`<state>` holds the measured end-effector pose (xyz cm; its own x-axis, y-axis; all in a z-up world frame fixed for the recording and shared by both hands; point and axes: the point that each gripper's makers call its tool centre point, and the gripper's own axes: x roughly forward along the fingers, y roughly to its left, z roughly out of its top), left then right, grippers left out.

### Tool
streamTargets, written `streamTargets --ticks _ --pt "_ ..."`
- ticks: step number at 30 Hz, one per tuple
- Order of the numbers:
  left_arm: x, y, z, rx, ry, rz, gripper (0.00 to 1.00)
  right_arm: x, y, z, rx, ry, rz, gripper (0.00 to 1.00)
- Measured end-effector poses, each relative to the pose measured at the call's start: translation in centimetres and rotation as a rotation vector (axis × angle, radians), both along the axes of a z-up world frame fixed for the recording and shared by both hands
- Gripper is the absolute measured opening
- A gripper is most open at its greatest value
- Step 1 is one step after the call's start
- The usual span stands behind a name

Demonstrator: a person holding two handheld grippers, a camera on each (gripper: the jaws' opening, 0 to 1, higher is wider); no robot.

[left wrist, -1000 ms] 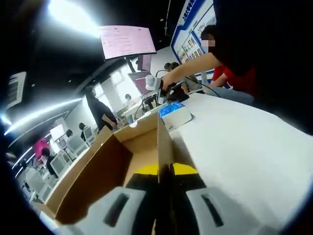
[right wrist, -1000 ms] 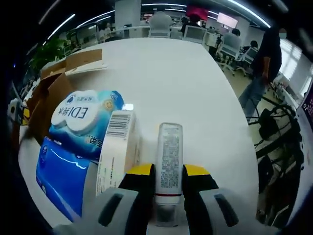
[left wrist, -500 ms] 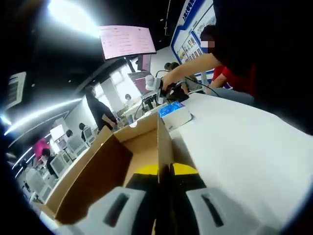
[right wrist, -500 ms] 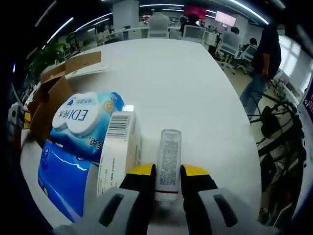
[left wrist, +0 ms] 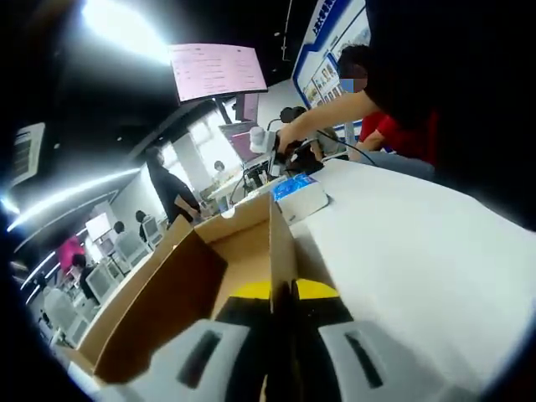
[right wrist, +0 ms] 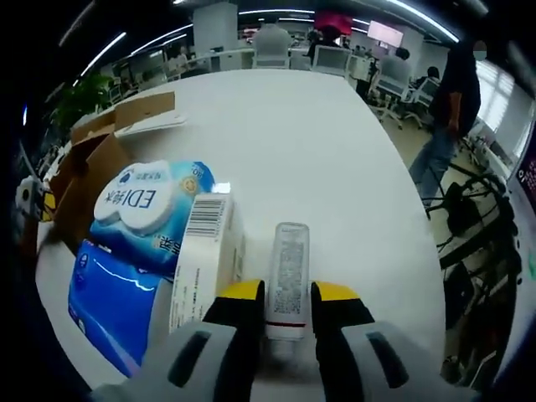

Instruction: Operate the shoe box by opening the lid, removing the specified soft item, and placing it in the target area until the item is outside and the box remains undamaged.

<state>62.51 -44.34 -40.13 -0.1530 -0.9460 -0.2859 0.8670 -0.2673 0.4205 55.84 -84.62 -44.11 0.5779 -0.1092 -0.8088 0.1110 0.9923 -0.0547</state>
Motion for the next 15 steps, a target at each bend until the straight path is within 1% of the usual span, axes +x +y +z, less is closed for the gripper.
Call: streamTargets --ticks 4,12,15 --pt "0.01 -0.01 -0.01 0.000 0.000 0.000 0.07 -0.43 0.00 -0.27 0.002 0.010 -0.010 0.22" --pt "0.02 -0.03 -0.02 0.000 0.000 0.000 0.07 -0.37 0.18 0.27 0.001 -0.005 -0.009 0.22" --pt "-0.01 -0.02 -0.05 0.000 0.001 0.000 0.07 -0.19 0.20 0.62 -0.012 -0.012 -0.003 0.22"
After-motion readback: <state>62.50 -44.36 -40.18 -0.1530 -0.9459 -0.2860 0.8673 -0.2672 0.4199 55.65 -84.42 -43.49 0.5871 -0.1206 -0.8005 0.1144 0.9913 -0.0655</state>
